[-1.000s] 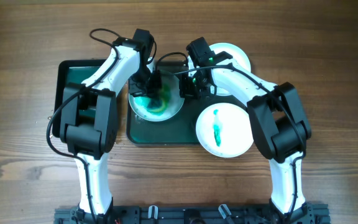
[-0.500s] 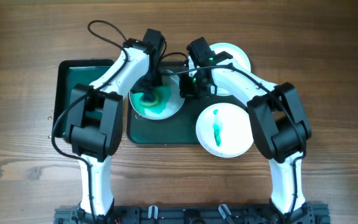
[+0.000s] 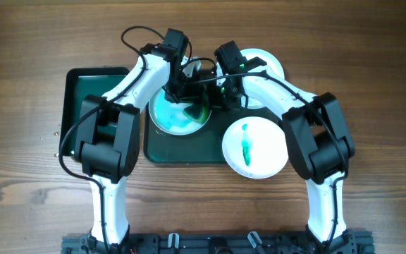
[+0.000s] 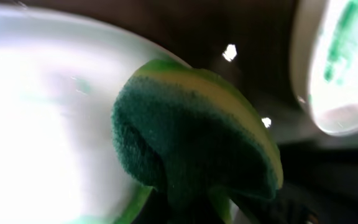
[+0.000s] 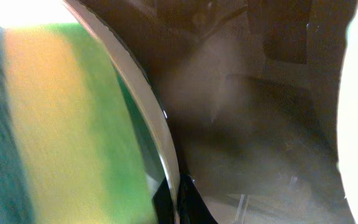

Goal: Clean dirty plates on tray and stack at the side
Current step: 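Scrub the left plate with the sponge while right gripper holds rim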

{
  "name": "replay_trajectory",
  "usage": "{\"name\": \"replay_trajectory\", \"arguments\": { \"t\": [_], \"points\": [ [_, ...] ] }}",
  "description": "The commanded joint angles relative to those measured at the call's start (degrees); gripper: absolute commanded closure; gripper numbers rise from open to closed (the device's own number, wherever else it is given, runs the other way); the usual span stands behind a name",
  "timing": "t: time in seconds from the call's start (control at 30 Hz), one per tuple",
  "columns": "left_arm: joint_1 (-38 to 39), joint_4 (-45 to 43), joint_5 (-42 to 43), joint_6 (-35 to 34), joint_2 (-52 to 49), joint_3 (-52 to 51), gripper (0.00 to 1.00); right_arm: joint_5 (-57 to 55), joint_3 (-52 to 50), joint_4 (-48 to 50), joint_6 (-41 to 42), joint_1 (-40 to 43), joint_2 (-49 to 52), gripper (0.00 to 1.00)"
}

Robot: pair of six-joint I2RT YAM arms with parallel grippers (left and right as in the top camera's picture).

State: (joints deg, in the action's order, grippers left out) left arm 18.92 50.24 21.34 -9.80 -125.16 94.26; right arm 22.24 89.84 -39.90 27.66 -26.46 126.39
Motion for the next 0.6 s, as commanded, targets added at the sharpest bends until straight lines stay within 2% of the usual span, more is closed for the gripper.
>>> {"name": "replay_trajectory", "arguments": {
  "t": [0.0, 0.13, 0.2, 0.3, 0.43, 0.5, 0.57],
  "points": [
    [-0.3, -1.2, -18.3, -6.4, -0.8, 0.3, 0.96, -0.7, -0.3, -0.2, -0.2, -0.2, 1.7, 0.96],
    [-0.4, 0.3, -35.1, -14.9, -0.8, 0.3, 0.96, -0.8, -0.3, -0.2, -0.2, -0.2, 1.7, 0.96],
    [-0.4, 2.3, -39.3, -19.4, -0.8, 0.3, 0.96, -0.8, -0.3, -0.2, -0.2, -0.2, 1.7, 0.96],
    [-0.4, 4.9, -40.6, -23.4, -0.8, 0.3, 0.96, -0.8, -0.3, -0.2, -0.2, -0.2, 1.7, 0.96],
    [-0.3, 8.5, -32.8, -22.6, -0.8, 0.3, 0.96, -0.8, -0.3, -0.2, -0.2, -0.2, 1.7, 0.96],
    [-0.3, 10.1, -24.9, -16.8, -0.8, 0.3, 0.96, -0.8, -0.3, -0.2, -0.3, -0.2, 1.7, 0.96],
    [-0.3, 11.8, -13.5, -8.2, -0.8, 0.3, 0.96, -0.8, -0.3, -0.2, -0.3, -0.2, 1.7, 0.96]
  ]
}}
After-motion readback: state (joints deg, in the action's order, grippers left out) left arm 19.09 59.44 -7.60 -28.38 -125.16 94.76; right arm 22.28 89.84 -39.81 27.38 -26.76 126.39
